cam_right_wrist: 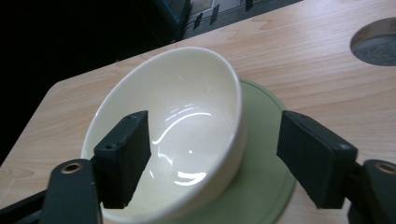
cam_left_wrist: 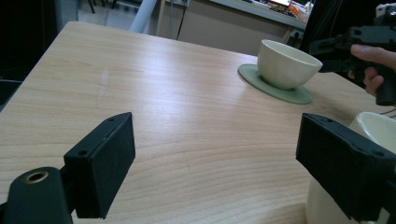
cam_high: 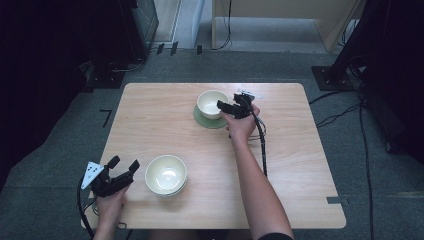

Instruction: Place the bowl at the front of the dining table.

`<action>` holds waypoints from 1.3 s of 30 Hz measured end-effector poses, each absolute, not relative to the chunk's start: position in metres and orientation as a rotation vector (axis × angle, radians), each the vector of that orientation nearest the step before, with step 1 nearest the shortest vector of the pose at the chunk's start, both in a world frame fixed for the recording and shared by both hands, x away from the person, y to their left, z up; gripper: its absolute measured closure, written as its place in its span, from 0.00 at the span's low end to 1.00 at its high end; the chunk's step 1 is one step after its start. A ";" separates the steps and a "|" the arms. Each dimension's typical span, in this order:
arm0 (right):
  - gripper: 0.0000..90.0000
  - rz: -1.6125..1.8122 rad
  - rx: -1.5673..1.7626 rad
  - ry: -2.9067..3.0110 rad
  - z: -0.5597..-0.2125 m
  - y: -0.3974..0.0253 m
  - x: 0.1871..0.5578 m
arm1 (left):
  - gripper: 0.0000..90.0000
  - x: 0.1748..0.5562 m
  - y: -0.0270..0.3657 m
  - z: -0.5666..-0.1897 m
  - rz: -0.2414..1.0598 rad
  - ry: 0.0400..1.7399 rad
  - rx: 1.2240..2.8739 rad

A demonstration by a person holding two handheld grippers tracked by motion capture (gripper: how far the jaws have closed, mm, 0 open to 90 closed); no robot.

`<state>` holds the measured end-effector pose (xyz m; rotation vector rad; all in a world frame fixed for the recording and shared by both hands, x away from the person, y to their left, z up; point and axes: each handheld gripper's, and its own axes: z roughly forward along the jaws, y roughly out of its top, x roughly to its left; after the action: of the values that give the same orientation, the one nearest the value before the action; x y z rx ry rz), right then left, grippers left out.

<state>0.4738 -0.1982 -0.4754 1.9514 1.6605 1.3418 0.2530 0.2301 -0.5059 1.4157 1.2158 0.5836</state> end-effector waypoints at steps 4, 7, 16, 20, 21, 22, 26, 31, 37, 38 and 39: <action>0.16 1.369 1.918 1.648 -0.477 -0.208 0.462 | 0.13 0.253 0.230 -0.506 0.583 1.218 1.416; 0.10 1.390 1.809 1.625 -0.476 -0.217 0.449 | 0.13 0.253 0.230 -0.506 0.580 1.220 1.415; 0.00 1.443 1.648 1.647 -0.470 -0.229 0.425 | 0.13 0.253 0.230 -0.506 0.580 1.222 1.418; 0.00 1.380 1.618 1.680 -0.470 -0.231 0.415 | 0.13 0.253 0.230 -0.506 0.581 1.222 1.421; 0.00 1.372 1.605 1.681 -0.470 -0.232 0.412 | 0.13 0.253 0.230 -0.506 0.581 1.222 1.420; 0.00 1.366 1.597 1.689 -0.470 -0.233 0.409 | 0.13 0.253 0.230 -0.506 0.581 1.222 1.421; 0.00 1.329 1.567 1.702 -0.470 -0.236 0.400 | 0.13 0.254 0.230 -0.506 0.577 1.223 1.421; 0.00 1.305 1.544 1.707 -0.469 -0.242 0.388 | 0.13 0.254 0.230 -0.506 0.576 1.223 1.420; 0.00 1.292 1.528 1.700 -0.468 -0.252 0.375 | 0.13 0.254 0.230 -0.506 0.576 1.224 1.422; 0.00 1.295 1.527 1.690 -0.467 -0.256 0.371 | 0.13 0.254 0.229 -0.506 0.576 1.224 1.423; 0.00 1.295 1.527 1.690 -0.467 -0.256 0.371 | 0.13 0.254 0.229 -0.506 0.576 1.224 1.423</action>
<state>0.3709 -0.2557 -0.4666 1.5267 1.6904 1.2954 0.2536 0.2295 -0.5062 1.4234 1.2238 0.5765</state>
